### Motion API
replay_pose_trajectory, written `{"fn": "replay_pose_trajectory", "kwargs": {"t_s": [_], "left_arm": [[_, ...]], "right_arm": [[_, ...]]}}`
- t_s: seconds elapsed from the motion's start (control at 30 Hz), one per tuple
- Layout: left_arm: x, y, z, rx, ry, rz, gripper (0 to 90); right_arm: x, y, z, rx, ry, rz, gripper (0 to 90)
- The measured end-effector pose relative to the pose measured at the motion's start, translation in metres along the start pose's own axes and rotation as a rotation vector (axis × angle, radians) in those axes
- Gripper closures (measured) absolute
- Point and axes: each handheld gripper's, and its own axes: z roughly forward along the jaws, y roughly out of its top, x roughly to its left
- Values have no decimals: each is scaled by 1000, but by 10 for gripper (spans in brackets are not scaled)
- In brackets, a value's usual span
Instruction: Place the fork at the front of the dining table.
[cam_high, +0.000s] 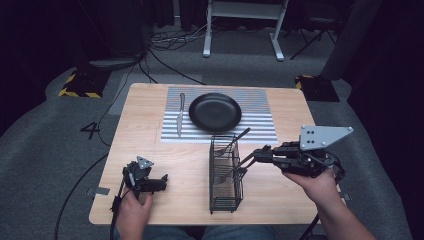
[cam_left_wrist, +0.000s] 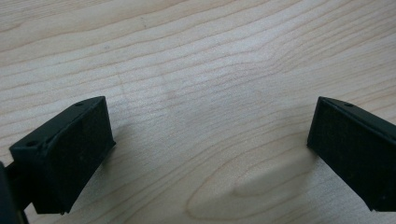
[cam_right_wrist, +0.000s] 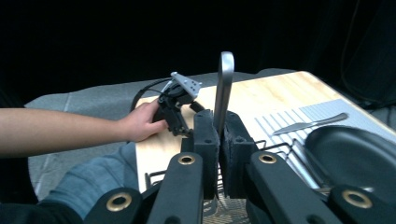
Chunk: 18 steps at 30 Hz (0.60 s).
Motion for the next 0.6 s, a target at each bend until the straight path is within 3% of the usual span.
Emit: {"fn": "replay_pose_trajectory", "kwargs": {"t_s": [0.3, 0.6], "left_arm": [[0, 0, 0, 0, 0, 0, 2], [0, 0, 0, 0, 0, 0, 2]], "right_arm": [[-11, 8, -21, -26, -14, 15, 863], [-29, 9, -43, -24, -60, 36, 863]]}}
